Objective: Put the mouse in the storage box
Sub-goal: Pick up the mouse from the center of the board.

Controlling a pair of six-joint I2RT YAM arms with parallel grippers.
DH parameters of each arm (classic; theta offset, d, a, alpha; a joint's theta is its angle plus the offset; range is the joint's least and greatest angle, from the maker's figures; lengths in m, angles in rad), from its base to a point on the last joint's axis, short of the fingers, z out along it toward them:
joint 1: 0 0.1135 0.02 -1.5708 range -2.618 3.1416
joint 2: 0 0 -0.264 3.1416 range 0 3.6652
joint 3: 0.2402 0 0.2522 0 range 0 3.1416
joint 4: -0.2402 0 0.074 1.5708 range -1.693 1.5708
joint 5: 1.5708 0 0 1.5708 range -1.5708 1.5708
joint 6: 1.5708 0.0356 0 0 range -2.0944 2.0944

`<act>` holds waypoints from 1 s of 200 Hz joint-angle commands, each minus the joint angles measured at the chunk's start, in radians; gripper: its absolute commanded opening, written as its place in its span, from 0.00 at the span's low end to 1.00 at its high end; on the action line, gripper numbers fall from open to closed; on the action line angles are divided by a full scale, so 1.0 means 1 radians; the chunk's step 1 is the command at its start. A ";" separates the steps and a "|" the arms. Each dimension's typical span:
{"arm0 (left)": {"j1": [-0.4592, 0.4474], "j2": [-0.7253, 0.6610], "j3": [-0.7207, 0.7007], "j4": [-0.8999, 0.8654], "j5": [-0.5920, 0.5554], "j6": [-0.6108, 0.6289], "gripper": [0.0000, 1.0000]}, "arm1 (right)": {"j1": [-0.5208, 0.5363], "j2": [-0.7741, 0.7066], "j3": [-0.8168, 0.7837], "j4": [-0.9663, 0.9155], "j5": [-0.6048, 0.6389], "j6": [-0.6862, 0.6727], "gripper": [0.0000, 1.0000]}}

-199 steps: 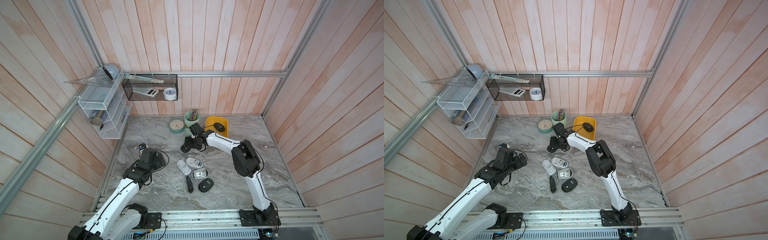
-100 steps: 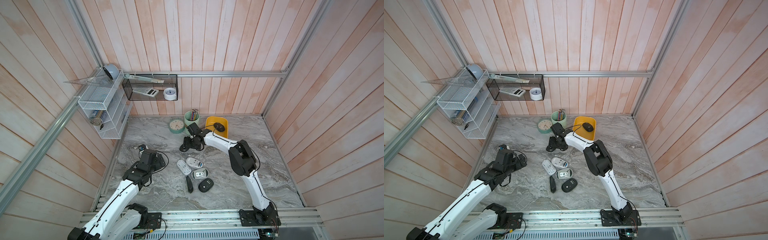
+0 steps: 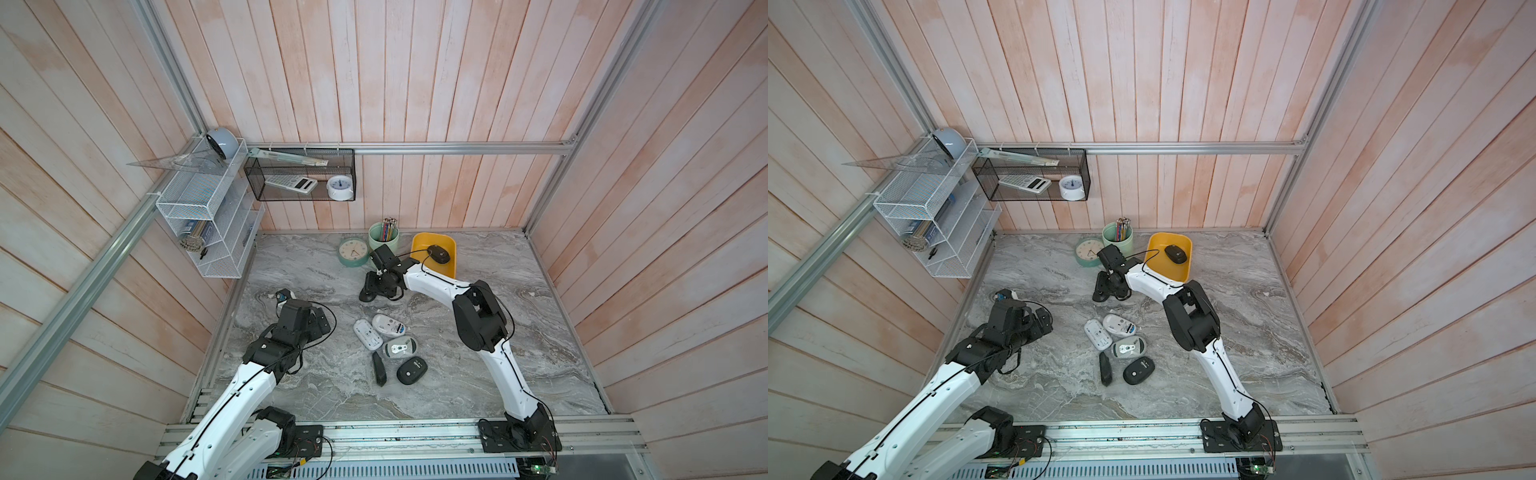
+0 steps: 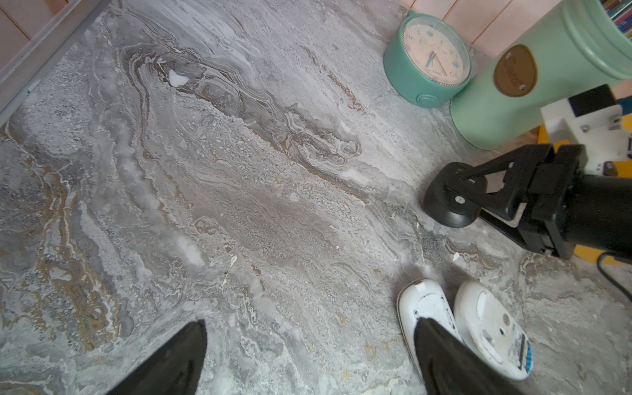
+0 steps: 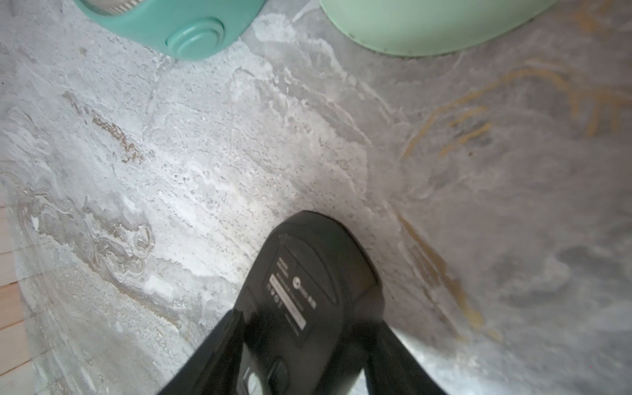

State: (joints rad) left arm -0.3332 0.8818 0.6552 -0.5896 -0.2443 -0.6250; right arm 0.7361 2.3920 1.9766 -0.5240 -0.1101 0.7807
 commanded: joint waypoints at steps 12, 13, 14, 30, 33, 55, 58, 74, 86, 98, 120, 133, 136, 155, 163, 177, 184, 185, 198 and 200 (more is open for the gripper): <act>0.004 -0.027 0.023 -0.015 0.056 -0.035 1.00 | 0.002 0.057 0.037 -0.115 0.049 -0.041 0.48; 0.004 -0.028 0.025 -0.015 0.061 -0.037 1.00 | 0.002 0.057 0.037 -0.116 0.049 -0.043 0.47; 0.004 -0.028 0.027 -0.015 0.067 -0.037 1.00 | 0.000 0.056 0.038 -0.117 0.050 -0.044 0.47; 0.003 -0.045 0.058 -0.024 0.125 -0.056 1.00 | -0.009 0.048 0.038 -0.123 0.048 -0.054 0.39; 0.003 -0.051 0.067 -0.028 0.129 -0.057 1.00 | -0.011 0.046 0.039 -0.123 0.047 -0.057 0.37; 0.005 -0.086 0.134 -0.089 0.103 -0.039 1.00 | -0.012 0.019 0.038 -0.138 0.066 -0.093 0.29; 0.006 -0.090 0.144 -0.098 0.096 -0.035 1.00 | -0.012 0.014 0.038 -0.141 0.069 -0.099 0.28; 0.010 -0.112 0.198 -0.139 0.063 -0.011 1.00 | -0.008 -0.009 0.046 -0.168 0.108 -0.141 0.23; 0.010 -0.136 0.214 -0.139 0.067 0.004 1.00 | -0.007 -0.029 0.045 -0.182 0.129 -0.177 0.19; 0.010 -0.158 0.220 -0.130 0.075 0.007 1.00 | -0.007 -0.055 0.036 -0.190 0.151 -0.216 0.18; 0.010 -0.192 0.244 -0.139 0.064 0.025 1.00 | -0.002 -0.112 0.023 -0.214 0.215 -0.300 0.16; 0.010 -0.214 0.266 -0.161 0.033 0.044 1.00 | 0.000 -0.144 0.021 -0.241 0.271 -0.361 0.15; 0.010 -0.221 0.270 -0.164 0.028 0.048 1.00 | 0.001 -0.150 0.019 -0.248 0.283 -0.376 0.15; 0.010 -0.274 0.286 -0.168 0.015 0.080 1.00 | 0.001 -0.193 0.023 -0.302 0.343 -0.510 0.15; 0.010 -0.300 0.293 -0.171 0.011 0.093 1.00 | 0.000 -0.210 0.026 -0.328 0.373 -0.565 0.15; 0.010 -0.335 0.314 -0.182 -0.006 0.123 1.00 | -0.001 -0.241 0.018 -0.356 0.446 -0.642 0.12; 0.010 -0.348 0.327 -0.191 -0.019 0.140 1.00 | -0.001 -0.260 0.006 -0.356 0.467 -0.688 0.12; 0.010 -0.350 0.328 -0.193 -0.021 0.144 1.00 | 0.000 -0.262 0.003 -0.355 0.468 -0.696 0.11; 0.010 -0.370 0.354 -0.209 -0.051 0.183 1.00 | -0.001 -0.305 -0.042 -0.333 0.503 -0.770 0.11; 0.010 -0.374 0.357 -0.211 -0.055 0.189 1.00 | -0.001 -0.313 -0.049 -0.328 0.509 -0.778 0.11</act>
State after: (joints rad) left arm -0.3275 0.5411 0.9577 -0.7689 -0.2333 -0.5289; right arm 0.7334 2.1654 1.9835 -0.8165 0.2661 0.2024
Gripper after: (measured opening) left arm 0.999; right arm 0.317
